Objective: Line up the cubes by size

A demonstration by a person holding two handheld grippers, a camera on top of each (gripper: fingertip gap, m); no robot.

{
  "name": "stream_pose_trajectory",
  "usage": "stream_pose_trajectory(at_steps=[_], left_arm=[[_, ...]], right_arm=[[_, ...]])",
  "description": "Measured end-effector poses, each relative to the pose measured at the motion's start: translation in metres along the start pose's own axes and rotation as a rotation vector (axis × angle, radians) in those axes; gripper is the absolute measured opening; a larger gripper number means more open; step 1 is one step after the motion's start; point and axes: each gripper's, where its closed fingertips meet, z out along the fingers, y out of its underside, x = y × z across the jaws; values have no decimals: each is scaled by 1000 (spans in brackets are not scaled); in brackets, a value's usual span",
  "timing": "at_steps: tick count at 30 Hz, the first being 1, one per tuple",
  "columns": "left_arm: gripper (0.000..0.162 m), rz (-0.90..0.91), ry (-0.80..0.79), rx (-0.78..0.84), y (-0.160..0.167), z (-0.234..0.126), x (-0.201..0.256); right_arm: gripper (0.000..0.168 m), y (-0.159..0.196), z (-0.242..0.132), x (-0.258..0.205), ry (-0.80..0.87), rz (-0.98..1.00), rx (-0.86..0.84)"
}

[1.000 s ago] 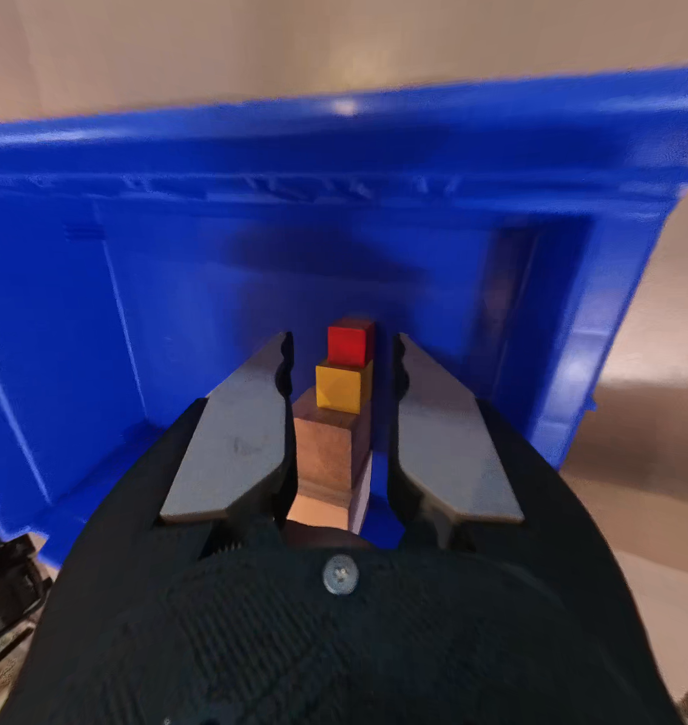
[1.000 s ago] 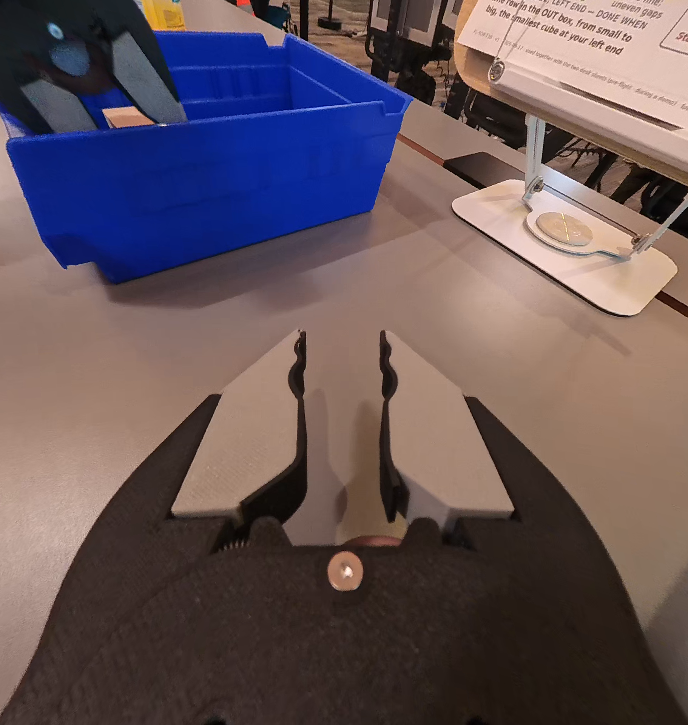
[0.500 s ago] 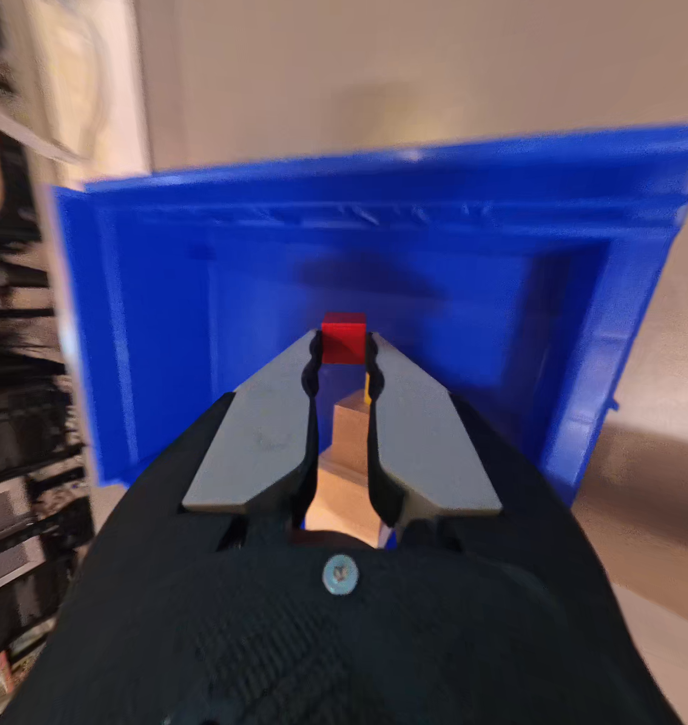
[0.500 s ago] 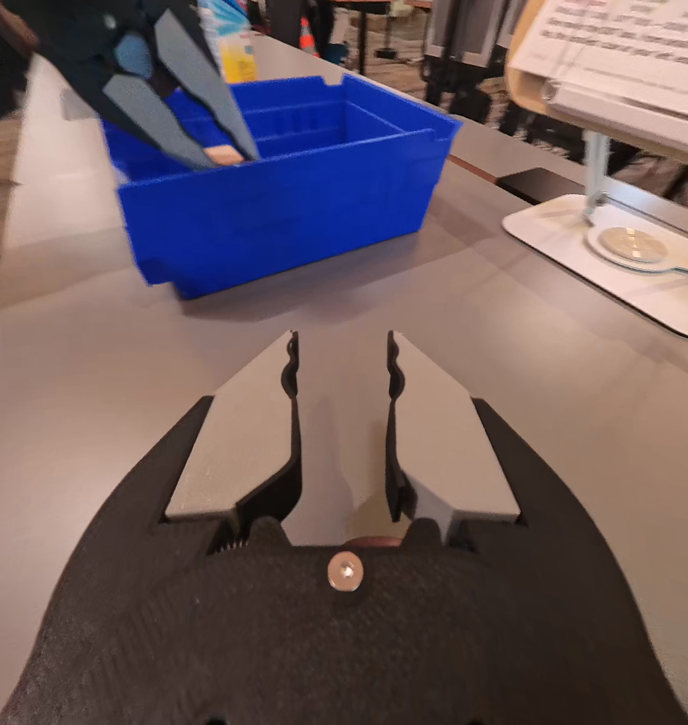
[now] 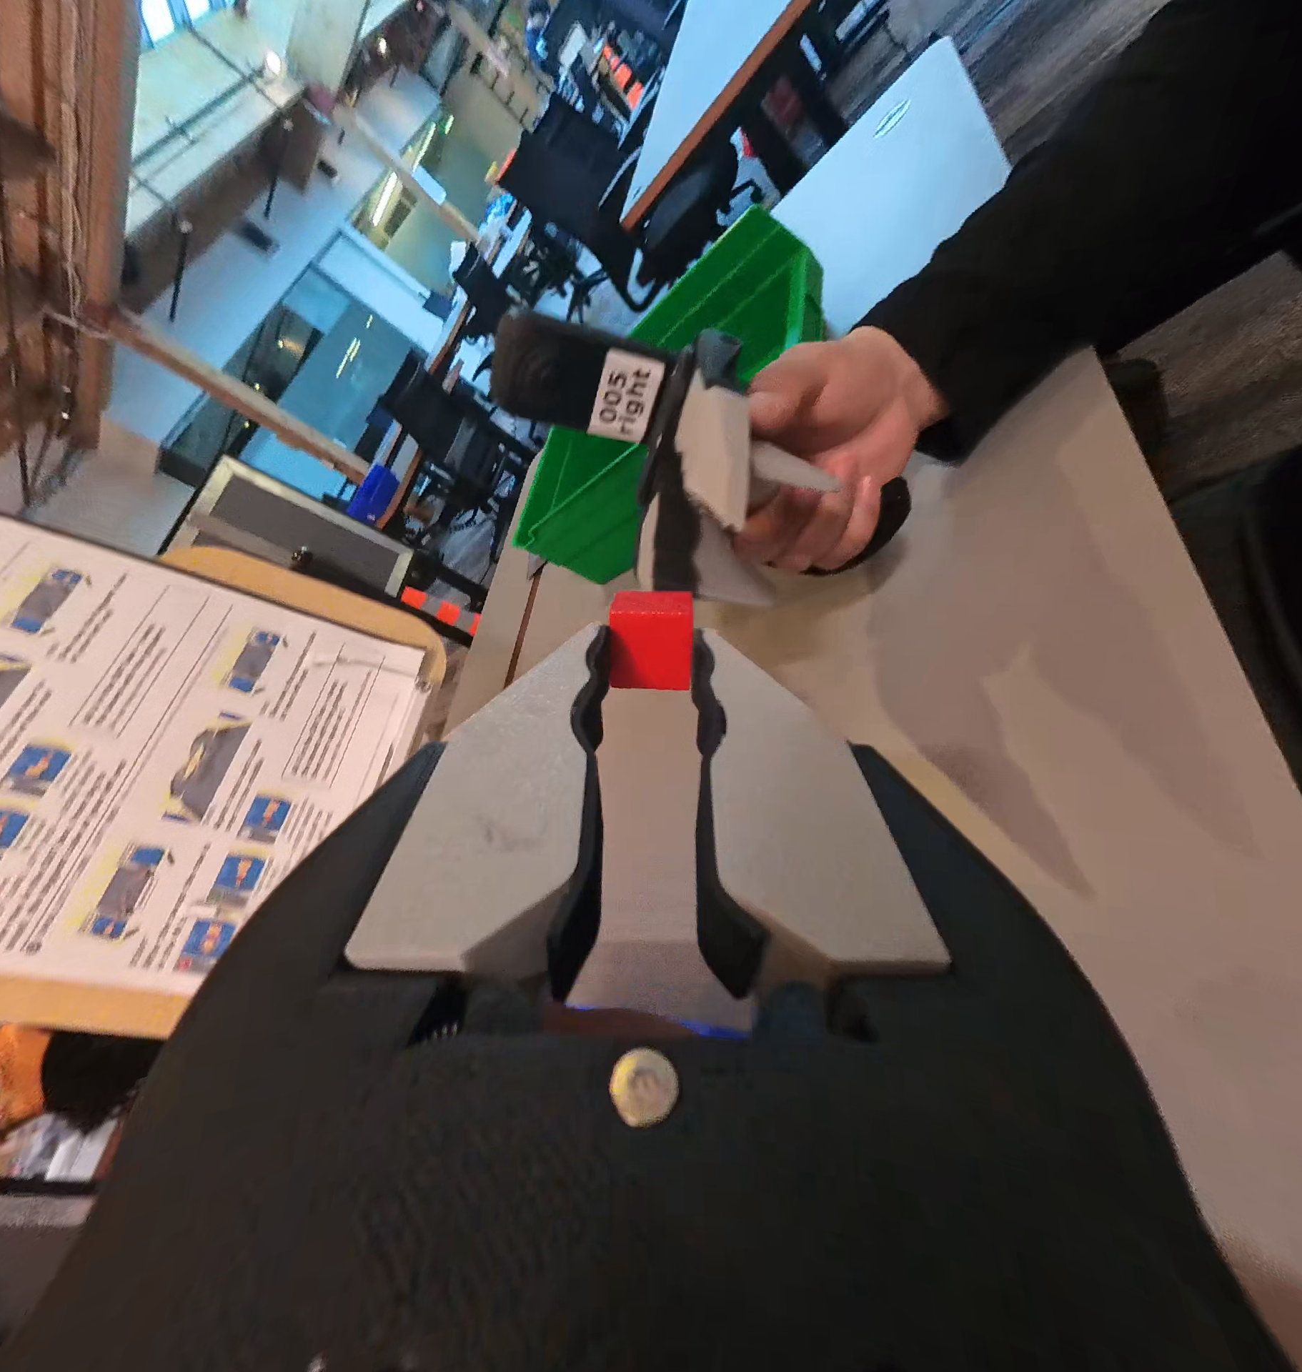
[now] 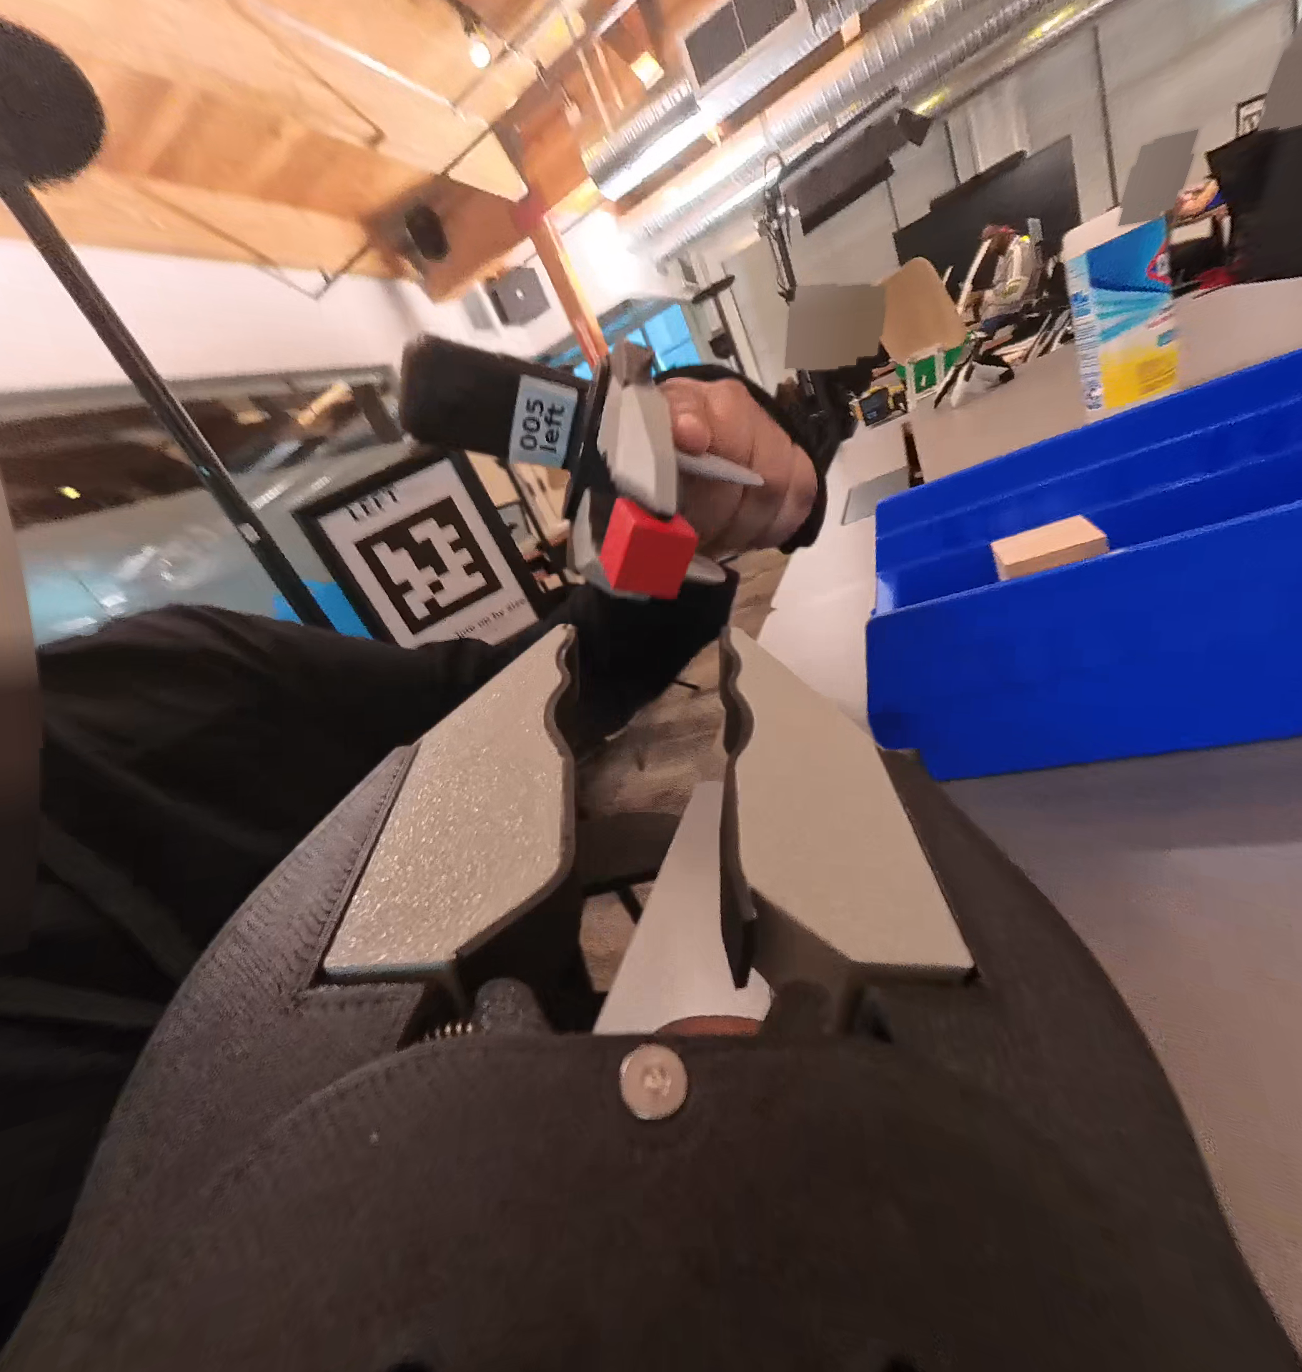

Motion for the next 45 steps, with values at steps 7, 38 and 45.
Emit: stream_pose_trajectory(at_steps=[7,38,45], left_arm=[[19,-9,35,50,-9,32,10],[14,-160,-148,-27,17,26,4],[0,-442,-272,-46,15,4,27]], right_arm=[[30,-4,-7,-3,-55,114,27],[18,-5,-17,6,11,134,36],[18,-23,-29,-28,160,-139,-91]])
